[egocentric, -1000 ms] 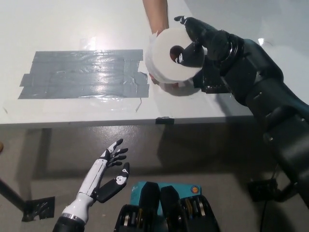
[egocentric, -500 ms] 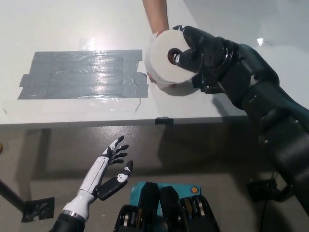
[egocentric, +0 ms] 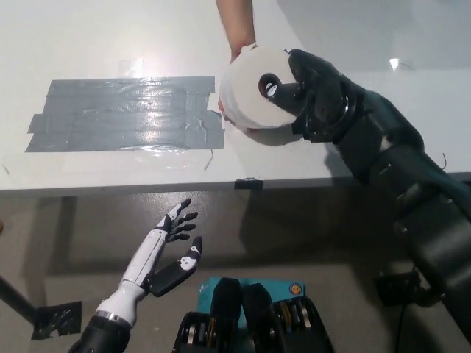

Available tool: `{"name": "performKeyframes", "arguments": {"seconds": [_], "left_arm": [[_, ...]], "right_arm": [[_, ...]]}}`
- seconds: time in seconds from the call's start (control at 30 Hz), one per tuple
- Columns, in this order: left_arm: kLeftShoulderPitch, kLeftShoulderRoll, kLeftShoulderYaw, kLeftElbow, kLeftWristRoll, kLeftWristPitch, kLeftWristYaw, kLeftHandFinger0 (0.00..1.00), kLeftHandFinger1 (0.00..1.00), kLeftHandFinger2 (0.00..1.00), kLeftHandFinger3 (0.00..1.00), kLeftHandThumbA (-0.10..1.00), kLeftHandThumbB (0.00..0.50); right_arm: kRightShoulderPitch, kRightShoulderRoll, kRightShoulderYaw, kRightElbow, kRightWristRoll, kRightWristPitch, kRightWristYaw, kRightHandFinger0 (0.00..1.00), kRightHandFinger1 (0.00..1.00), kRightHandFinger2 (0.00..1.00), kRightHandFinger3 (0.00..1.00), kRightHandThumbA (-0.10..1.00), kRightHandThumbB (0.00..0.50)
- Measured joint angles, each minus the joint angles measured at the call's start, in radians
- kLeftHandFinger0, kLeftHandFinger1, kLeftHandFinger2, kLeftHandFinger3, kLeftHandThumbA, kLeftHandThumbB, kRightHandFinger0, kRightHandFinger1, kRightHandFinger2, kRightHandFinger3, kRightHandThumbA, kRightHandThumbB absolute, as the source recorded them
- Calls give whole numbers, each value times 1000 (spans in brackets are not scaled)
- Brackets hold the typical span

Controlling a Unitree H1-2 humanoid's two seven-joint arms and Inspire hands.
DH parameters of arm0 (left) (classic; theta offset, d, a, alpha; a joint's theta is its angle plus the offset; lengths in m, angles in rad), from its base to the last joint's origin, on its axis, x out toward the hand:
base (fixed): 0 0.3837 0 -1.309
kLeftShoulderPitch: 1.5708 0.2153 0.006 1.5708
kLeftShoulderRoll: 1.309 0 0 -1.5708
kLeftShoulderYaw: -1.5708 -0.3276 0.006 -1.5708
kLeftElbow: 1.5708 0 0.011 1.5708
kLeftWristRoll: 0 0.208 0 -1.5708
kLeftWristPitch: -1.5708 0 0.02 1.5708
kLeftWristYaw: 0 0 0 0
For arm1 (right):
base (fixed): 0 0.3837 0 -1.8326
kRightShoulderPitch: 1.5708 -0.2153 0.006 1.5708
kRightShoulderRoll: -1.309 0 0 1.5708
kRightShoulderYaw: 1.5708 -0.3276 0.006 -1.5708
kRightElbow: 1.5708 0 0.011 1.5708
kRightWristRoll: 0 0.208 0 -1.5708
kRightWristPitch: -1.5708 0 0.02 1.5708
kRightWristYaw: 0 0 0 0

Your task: A person hands over a roll of toilet paper to the robot , and the robot inserts its right thumb into the hole in the centre to grab the roll, and then places it on the balck area on the desk.

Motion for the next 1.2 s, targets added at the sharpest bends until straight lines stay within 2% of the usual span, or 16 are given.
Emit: {"name": "performKeyframes", "arguments": {"seconds": [0.03, 0.07, 0.1, 0.13, 0.17, 0.23, 0.37, 0.47, 0.6, 0.7, 0.8, 0.9, 0.97, 1.13, 1.17, 1.2], "left_arm": [[-2, 1, 0, 0, 0, 0, 0, 826, 839, 879, 996, 498, 0], [-5, 1, 0, 2, 0, 0, 0, 826, 838, 879, 995, 501, 0], [-7, 2, 0, 3, 0, 0, 0, 822, 834, 874, 989, 517, 0], [-9, 2, 0, 5, 0, 0, 0, 822, 834, 874, 989, 519, 0], [-9, 2, 0, 6, 0, 0, 0, 827, 841, 880, 992, 524, 0], [-9, 2, 0, 9, 1, 0, 0, 829, 842, 882, 994, 524, 0], [-8, 2, 0, 12, 1, 1, 0, 832, 843, 880, 992, 515, 0], [-8, 2, 0, 13, 1, 1, 0, 834, 845, 880, 993, 513, 0], [-8, 2, 0, 17, 0, 1, 0, 829, 833, 870, 992, 495, 0], [-9, 2, 0, 18, 0, 0, 0, 826, 837, 876, 994, 479, 0], [-9, 2, 0, 18, 0, 0, 0, 827, 837, 876, 995, 476, 0], [-9, 2, 0, 18, 0, 0, -3, 826, 836, 874, 996, 471, 0], [-9, 2, 0, 18, 0, 0, -7, 826, 837, 874, 997, 446, 0], [-9, 3, 0, 18, -1, 0, -12, 818, 827, 866, 994, 428, 0], [-9, 3, 0, 18, -1, 0, -12, 814, 818, 858, 989, 420, 0], [-9, 3, 0, 18, 0, 0, -12, 797, 802, 843, 979, 403, 0]], "right_arm": [[3, -1, -24, 0, 11, -1, 0, 76, 523, 887, 923, -100, 178], [7, -1, -63, 0, 33, -1, 0, 107, 525, 872, 935, -100, 205], [10, -2, -91, 1, 47, 0, 1, 30, 463, 853, 949, -100, 213], [18, -2, -151, 1, 76, 0, 3, 10, 452, 854, 951, -100, 214], [22, -3, -172, 1, 91, 1, 4, 6, 473, 893, 1000, -100, 214], [37, -4, -254, 1, 133, 4, 12, 0, 525, 957, 1000, -100, 214], [65, -6, -404, 2, 212, 11, 25, 0, 497, 931, 1000, -100, 230], [79, -7, -491, 5, 258, 19, 36, 0, 422, 861, 1000, -100, 201], [91, -17, -636, 17, 348, 48, 63, 0, 384, 842, 1000, -100, 170], [91, -31, -721, 22, 408, 77, 86, 0, 388, 853, 1000, -100, 186], [82, -50, -759, 22, 448, 98, 108, 0, 423, 921, 1000, -100, 178], [64, -72, -773, 21, 475, 115, 124, 0, 506, 982, 1000, -100, 142], [47, -91, -779, 16, 497, 129, 138, 2, 531, 983, 1000, -100, 164], [26, -123, -760, -6, 509, 146, 161, 0, 552, 1000, 1000, -100, 140], [26, -123, -760, -6, 509, 146, 161, 0, 542, 1000, 1000, -100, 122], [22, -134, -749, -13, 510, 153, 170, 17, 598, 1000, 1000, -100, 114]]}}
